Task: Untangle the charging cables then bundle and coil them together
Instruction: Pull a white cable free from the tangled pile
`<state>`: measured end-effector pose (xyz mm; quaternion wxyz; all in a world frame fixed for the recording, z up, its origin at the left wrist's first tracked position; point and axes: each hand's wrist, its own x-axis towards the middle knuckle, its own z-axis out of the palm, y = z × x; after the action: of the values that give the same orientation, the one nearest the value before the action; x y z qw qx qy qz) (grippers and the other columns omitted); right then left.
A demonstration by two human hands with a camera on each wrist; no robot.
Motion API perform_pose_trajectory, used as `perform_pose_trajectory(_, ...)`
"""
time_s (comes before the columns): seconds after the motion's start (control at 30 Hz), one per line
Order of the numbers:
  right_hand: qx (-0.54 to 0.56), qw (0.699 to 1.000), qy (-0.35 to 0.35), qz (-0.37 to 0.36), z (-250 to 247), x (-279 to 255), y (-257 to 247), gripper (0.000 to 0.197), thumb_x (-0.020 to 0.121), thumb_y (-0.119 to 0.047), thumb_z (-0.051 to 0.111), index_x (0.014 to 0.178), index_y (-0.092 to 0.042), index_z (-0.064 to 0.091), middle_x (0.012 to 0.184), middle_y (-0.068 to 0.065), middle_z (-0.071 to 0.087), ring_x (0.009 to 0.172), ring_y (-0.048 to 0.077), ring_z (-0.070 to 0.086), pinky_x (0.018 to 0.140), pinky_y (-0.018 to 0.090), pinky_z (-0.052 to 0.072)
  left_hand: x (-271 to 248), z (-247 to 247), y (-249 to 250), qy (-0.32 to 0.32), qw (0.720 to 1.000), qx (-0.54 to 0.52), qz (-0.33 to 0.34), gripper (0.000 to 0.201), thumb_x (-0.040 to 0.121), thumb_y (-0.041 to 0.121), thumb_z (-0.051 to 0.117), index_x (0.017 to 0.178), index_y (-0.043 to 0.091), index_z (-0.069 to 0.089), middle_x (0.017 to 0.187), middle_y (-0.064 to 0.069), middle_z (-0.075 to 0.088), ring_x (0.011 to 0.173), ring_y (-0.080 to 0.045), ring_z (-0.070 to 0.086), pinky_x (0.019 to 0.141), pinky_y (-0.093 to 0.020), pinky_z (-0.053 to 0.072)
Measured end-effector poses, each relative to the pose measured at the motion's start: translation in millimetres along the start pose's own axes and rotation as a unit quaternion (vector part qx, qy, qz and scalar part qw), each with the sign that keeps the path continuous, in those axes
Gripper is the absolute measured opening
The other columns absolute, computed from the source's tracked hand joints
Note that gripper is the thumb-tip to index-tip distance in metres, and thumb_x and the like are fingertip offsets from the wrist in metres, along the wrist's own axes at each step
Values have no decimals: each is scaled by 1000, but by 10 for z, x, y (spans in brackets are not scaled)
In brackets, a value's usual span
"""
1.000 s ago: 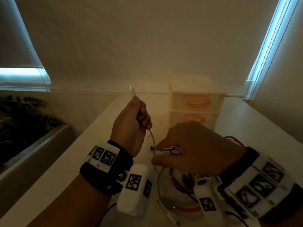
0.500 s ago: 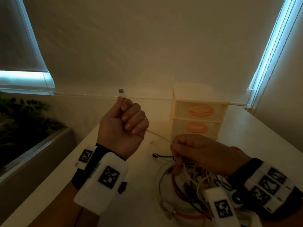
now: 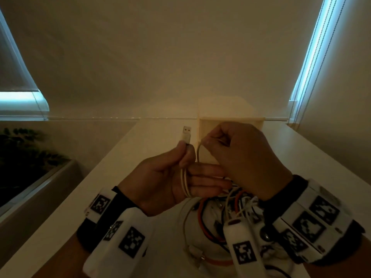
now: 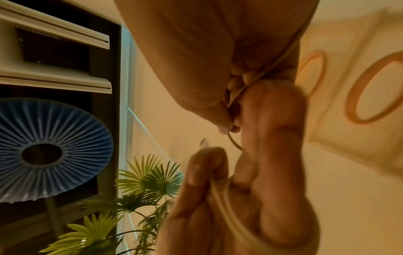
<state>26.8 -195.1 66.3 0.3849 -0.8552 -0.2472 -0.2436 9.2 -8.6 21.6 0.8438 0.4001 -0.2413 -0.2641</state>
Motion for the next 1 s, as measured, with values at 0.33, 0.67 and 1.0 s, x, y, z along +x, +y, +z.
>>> perform_pose_trajectory(0.33,99,963,-231,-95,137,-305,50,17,94,-26,66,106,-29,78,82,-15,73,77,1,68,72,18,54,52,-26,-12,150,958,-145,199,43,106,40,36,72,14,47,105,-20,71,97,-33,70,79,-42,60)
perform_pose_trajectory(0.67,120,975,-187,24,122,-352,269,19,93,-31,62,76,-24,68,66,-3,64,58,3,57,59,16,46,26,-148,11,73,977,-105,172,36,107,39,29,79,18,39,56,9,25,46,-8,19,48,-24,19)
perform_pose_trajectory(1.0,27,965,-245,87,-66,-292,359,31,100,-35,51,74,-24,65,63,-19,61,57,-4,54,55,13,42,-46,-125,102,55,980,-105,161,37,107,38,28,77,21,38,54,9,24,42,-9,16,44,-24,15)
